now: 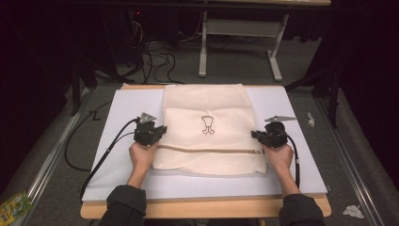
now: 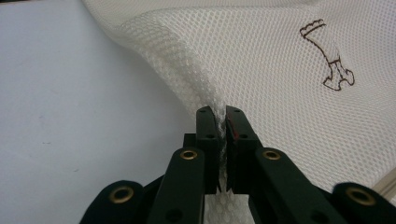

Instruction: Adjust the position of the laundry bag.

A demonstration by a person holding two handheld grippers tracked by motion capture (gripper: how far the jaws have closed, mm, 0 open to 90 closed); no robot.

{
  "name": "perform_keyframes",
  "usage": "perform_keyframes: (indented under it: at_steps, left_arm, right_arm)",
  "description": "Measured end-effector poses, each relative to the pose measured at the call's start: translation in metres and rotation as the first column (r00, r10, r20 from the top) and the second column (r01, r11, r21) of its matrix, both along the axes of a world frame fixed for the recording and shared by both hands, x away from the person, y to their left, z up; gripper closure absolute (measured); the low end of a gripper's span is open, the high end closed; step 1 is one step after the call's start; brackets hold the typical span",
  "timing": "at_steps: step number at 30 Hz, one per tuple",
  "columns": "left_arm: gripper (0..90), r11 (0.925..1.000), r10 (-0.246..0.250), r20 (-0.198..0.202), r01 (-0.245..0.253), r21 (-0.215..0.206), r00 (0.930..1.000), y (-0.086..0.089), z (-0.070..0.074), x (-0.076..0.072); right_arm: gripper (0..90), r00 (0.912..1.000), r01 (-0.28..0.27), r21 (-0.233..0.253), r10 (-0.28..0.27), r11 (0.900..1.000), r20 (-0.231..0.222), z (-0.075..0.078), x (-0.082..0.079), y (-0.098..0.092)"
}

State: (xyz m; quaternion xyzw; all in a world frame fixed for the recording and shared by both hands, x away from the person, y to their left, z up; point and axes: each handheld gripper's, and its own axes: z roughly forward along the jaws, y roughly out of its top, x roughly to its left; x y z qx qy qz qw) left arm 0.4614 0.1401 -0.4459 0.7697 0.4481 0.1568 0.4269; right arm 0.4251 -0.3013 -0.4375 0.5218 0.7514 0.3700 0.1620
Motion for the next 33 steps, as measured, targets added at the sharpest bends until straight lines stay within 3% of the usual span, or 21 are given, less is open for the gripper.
perform_keyframes:
  at_steps: [10, 13, 15, 19, 26, 28, 33]
  left_arm:
    - [81.8, 0.9993, -0.019, -0.003, 0.019, 0.033, 0.9998, -0.004, -0.009, 0.001]
    - [80.1, 0.9999, -0.011, 0.000, 0.011, -0.005, 0.9999, 0.000, -0.010, 0.000]
    - [78.5, 1.0000, -0.008, -0.004, 0.008, 0.003, 1.0000, 0.002, -0.011, 0.000]
    - [73.1, 0.9995, 0.002, 0.018, -0.002, 0.031, 0.9998, 0.003, -0.011, -0.003]
    - [57.1, 0.9996, 0.017, 0.055, -0.018, 0.022, 0.9984, 0.007, -0.008, -0.010]
    - [54.4, 0.9988, 0.023, 0.071, -0.026, 0.040, 0.9972, 0.009, -0.008, -0.014]
    - [50.6, 0.9992, 0.019, 0.110, -0.023, 0.032, 0.9938, 0.011, -0.007, -0.025]
  right_arm:
    - [85.5, 1.0000, 0.007, -0.012, -0.007, 1.000, -0.006, -0.009, 0.000, -0.004]
    - [83.2, 0.9998, 0.014, 0.002, -0.014, 1.000, -0.015, -0.013, -0.001, -0.005]
    - [81.6, 0.9997, 0.007, 0.005, -0.007, 1.000, -0.024, -0.015, -0.002, -0.005]
    - [78.2, 1.0000, 0.005, -0.004, -0.005, 1.000, -0.004, -0.015, -0.005, -0.005]
    - [64.1, 0.9994, 0.027, 0.011, -0.027, 1.000, 0.021, -0.016, -0.009, -0.007]
    - [59.1, 0.9989, 0.034, 0.011, -0.035, 0.999, 0.030, -0.016, -0.011, -0.008]
    - [50.5, 0.9969, 0.055, 0.020, -0.056, 0.998, 0.056, -0.016, -0.017, -0.013]
